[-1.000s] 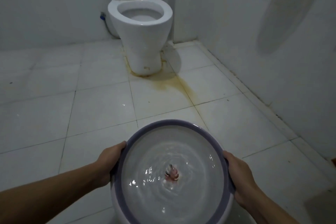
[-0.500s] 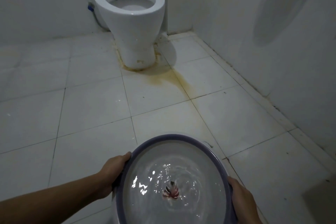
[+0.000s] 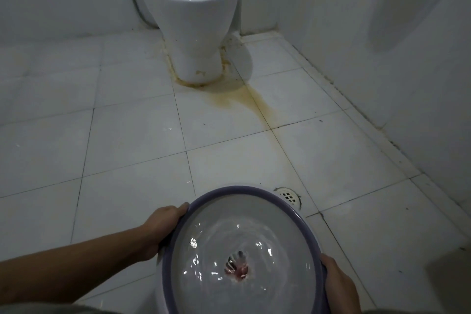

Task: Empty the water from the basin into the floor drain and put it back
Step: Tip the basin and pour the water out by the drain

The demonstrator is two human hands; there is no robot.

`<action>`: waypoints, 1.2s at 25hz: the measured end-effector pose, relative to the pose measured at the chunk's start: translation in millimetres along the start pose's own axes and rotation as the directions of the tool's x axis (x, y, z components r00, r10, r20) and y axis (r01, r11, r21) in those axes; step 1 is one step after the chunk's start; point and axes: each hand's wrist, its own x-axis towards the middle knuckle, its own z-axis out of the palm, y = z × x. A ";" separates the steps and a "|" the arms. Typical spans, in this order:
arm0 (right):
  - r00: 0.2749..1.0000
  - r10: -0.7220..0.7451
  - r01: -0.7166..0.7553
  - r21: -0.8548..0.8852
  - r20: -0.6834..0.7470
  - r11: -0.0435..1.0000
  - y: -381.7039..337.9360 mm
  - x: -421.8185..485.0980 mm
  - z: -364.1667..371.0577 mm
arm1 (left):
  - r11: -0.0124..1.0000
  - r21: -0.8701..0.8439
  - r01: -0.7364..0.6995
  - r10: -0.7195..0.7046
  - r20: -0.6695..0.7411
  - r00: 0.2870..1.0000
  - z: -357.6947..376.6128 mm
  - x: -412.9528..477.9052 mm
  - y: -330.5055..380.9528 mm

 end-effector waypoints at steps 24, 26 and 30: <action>0.995 0.104 -0.104 -0.023 0.000 0.994 10.4 5.9 8.6 | 0.996 0.070 -0.050 0.051 -0.005 0.999 -1.6 8.0 7.0; 0.995 0.096 -0.096 -0.011 -0.005 0.995 10.8 6.0 9.6 | 0.996 0.074 -0.049 0.049 -0.005 0.999 -1.2 7.5 8.3; 0.993 0.116 -0.116 0.000 -0.006 0.993 12.2 6.3 9.5 | 0.997 0.066 -0.044 0.045 -0.006 0.999 -0.8 7.1 11.0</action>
